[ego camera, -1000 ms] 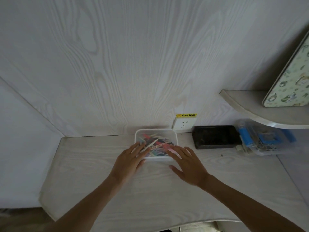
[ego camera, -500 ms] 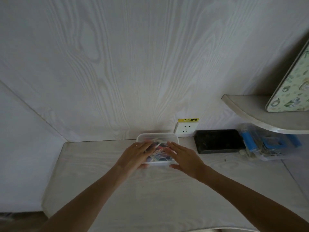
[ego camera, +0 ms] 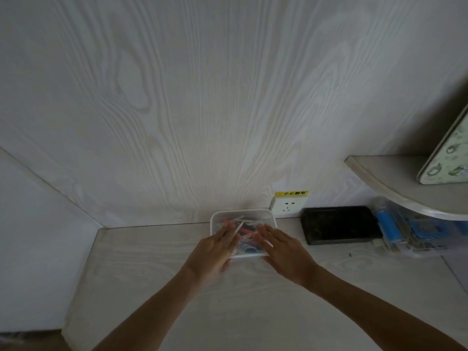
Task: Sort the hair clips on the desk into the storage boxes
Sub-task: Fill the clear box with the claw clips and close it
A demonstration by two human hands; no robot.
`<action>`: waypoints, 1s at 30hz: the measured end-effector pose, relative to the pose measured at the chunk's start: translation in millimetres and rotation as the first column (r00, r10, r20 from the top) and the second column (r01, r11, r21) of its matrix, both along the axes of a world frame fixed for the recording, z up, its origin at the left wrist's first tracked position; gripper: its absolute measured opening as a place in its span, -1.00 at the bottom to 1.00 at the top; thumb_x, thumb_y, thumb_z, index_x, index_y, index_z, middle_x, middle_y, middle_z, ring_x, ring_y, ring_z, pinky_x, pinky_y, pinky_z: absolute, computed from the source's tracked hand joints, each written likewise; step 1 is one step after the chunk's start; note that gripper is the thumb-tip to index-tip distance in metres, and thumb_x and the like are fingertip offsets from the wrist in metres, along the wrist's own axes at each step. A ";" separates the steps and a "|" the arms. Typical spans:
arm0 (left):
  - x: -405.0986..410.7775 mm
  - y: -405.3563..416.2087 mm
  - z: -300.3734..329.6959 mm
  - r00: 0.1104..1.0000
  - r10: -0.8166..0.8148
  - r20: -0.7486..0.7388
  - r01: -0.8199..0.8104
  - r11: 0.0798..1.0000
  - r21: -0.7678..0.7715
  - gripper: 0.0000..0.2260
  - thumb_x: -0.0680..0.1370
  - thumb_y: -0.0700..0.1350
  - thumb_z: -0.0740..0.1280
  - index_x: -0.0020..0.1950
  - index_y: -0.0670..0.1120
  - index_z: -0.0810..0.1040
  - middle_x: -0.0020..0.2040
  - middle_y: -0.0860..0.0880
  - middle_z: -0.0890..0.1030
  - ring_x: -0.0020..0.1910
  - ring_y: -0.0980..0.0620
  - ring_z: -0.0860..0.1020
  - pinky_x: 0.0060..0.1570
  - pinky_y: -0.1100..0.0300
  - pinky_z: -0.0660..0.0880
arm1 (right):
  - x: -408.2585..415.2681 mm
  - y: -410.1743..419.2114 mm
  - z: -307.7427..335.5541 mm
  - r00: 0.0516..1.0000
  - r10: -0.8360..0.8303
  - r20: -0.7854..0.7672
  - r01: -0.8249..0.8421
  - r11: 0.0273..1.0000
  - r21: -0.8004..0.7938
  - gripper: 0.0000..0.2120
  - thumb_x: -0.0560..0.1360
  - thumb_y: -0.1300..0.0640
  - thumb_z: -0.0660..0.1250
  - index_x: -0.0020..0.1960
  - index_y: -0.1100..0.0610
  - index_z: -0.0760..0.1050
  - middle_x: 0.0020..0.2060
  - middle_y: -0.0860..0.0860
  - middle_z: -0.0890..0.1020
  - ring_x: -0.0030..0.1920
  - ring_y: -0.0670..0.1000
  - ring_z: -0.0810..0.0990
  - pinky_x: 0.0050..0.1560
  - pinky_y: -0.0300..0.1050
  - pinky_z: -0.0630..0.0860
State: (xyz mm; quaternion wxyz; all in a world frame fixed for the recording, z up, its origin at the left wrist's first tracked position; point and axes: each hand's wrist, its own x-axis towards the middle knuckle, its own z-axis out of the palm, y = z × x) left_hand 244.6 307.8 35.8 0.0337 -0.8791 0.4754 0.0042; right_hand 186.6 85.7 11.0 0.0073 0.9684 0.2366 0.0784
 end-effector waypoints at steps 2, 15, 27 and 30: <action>-0.6 1.9 0.6 1.000 0.003 -0.021 -0.003 1.000 -0.005 -0.38 0.07 0.16 0.57 0.08 -0.03 0.66 0.12 -0.01 0.65 0.08 0.11 0.63 -0.38 0.36 0.53 | 0.3 0.2 2.8 1.000 0.002 -0.010 -0.002 1.000 0.004 -0.33 0.23 -0.11 0.53 0.27 0.10 0.49 0.25 0.09 0.55 0.21 0.06 0.57 0.12 -0.10 0.54; -14.6 -38.7 17.3 0.993 0.011 -0.114 0.004 0.992 0.130 -0.37 0.46 0.06 0.34 0.46 -0.07 0.21 0.48 -0.10 0.25 0.41 -0.05 0.33 0.00 0.00 0.54 | -30.9 -39.1 28.3 0.991 -0.057 -0.124 0.056 0.998 -0.018 -0.33 0.25 -0.15 0.50 0.30 0.00 0.40 0.26 0.02 0.55 0.20 0.00 0.58 0.00 -0.14 0.59; -9.4 -84.6 17.8 0.987 0.074 -0.144 -0.069 0.997 0.038 -0.42 0.42 0.01 0.35 0.43 0.00 0.30 0.43 -0.01 0.33 0.35 0.01 0.39 0.06 0.07 0.50 | -22.2 -82.2 41.3 0.987 -0.006 -0.161 0.005 1.000 -0.009 -0.24 0.13 -0.14 0.58 0.26 -0.01 0.42 0.17 0.00 0.61 0.10 -0.05 0.63 0.03 -0.16 0.57; -10.3 -85.1 20.2 0.988 0.072 -0.139 -0.069 0.997 0.024 -0.42 0.42 0.02 0.34 0.42 0.01 0.31 0.44 0.01 0.34 0.37 0.03 0.38 0.07 0.09 0.49 | -22.6 -83.6 39.0 0.991 0.000 -0.131 -0.001 1.000 -0.004 -0.21 0.14 -0.13 0.58 0.29 0.00 0.36 0.19 0.01 0.60 0.11 -0.04 0.63 0.05 -0.14 0.56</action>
